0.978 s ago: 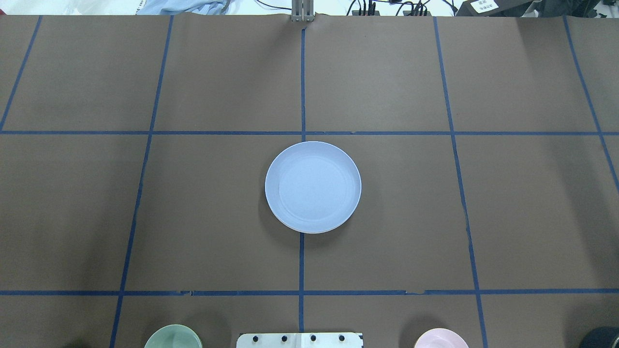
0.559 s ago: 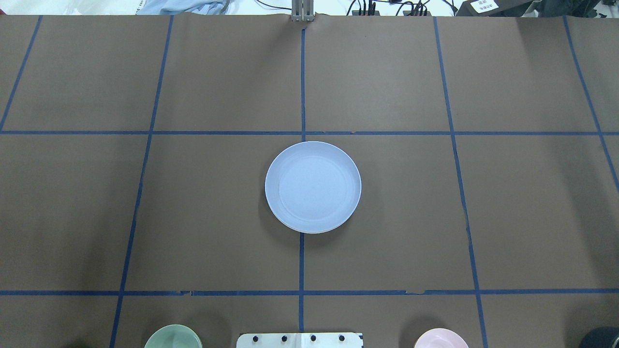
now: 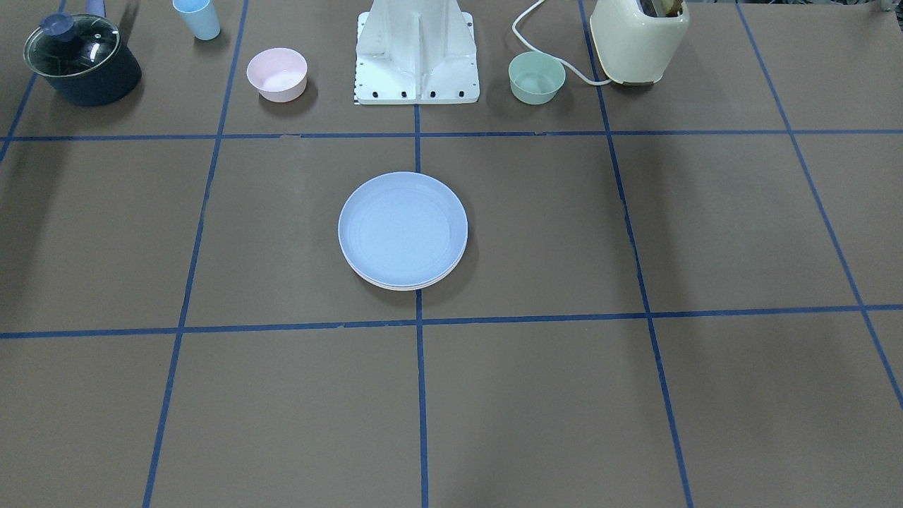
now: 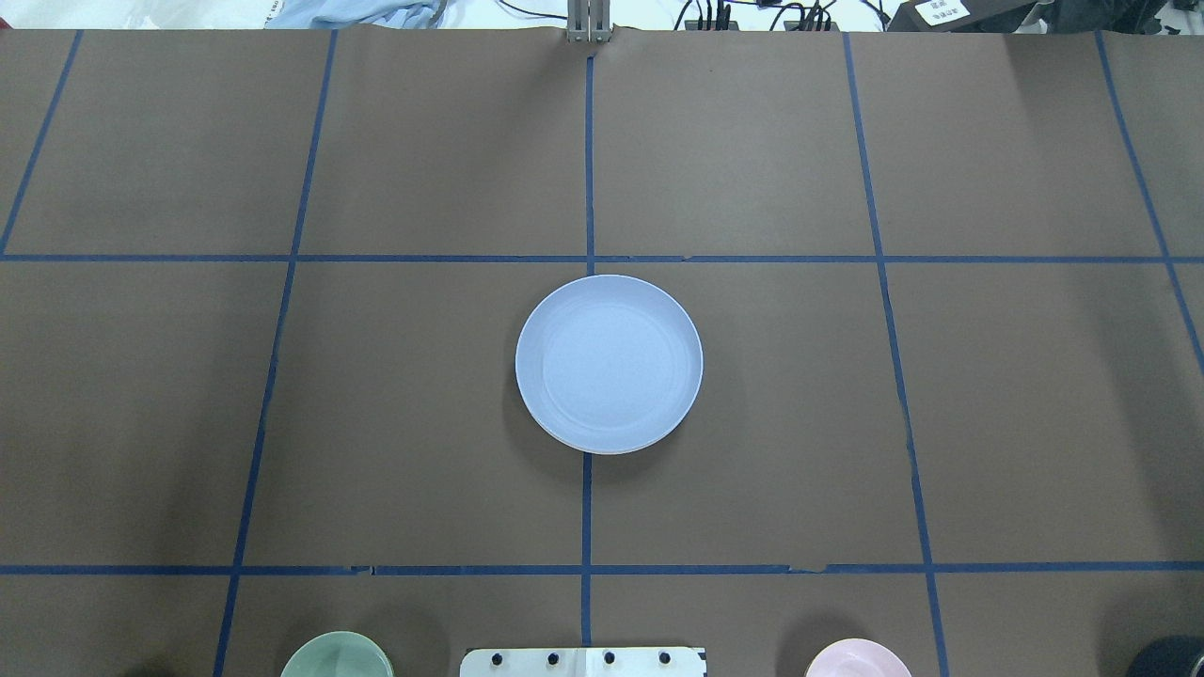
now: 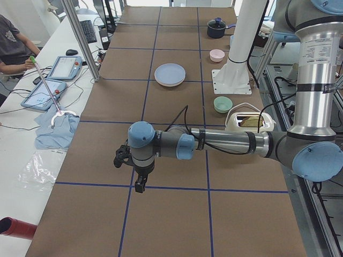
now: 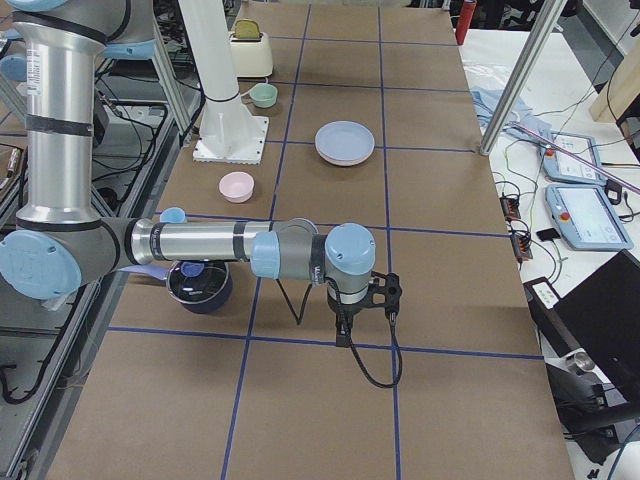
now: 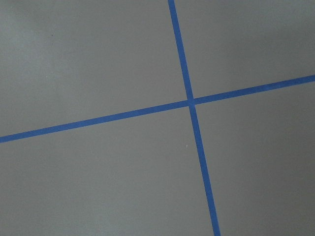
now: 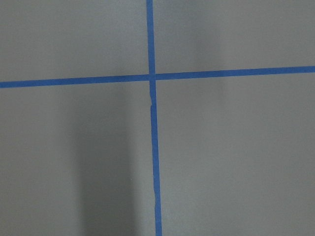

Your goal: Stack three plates with pink and blue

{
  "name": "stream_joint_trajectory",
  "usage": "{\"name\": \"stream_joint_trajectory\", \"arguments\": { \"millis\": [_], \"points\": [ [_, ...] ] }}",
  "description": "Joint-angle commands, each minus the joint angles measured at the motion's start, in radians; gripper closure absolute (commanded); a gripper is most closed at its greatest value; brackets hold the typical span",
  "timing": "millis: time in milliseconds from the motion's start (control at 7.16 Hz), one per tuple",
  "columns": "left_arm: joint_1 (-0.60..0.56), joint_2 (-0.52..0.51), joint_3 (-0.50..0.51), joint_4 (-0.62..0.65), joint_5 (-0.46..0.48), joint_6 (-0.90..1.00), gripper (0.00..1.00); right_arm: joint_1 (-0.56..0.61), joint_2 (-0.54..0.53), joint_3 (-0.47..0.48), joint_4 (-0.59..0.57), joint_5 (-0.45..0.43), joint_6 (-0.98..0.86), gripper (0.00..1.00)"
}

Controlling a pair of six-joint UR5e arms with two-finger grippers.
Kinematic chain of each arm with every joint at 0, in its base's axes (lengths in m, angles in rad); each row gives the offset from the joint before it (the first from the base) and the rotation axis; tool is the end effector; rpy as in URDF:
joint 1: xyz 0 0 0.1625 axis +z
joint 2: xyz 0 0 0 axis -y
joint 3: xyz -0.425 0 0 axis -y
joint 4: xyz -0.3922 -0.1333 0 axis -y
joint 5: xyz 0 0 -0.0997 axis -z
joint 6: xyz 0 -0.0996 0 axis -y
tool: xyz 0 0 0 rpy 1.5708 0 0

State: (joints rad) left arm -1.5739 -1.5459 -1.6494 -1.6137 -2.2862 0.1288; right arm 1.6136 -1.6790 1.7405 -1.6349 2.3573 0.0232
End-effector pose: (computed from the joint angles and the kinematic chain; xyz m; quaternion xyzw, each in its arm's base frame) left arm -0.0695 -0.4873 0.6315 0.0682 0.3460 0.0756 0.9327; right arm 0.0818 -0.4420 0.6315 0.0026 -0.3832 0.0310 0.9231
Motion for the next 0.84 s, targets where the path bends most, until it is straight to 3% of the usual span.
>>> {"name": "stream_joint_trajectory", "arguments": {
  "millis": [0,699],
  "points": [
    [0.0,0.0,0.0,0.0,0.001,0.0,0.0,0.0,-0.002,0.002,0.003,0.0,0.0,0.0],
    [0.0,0.001,0.0,0.002,-0.027,-0.126,0.0,0.0,-0.002,0.005,0.003,0.0,0.0,0.0]
  ]
}}
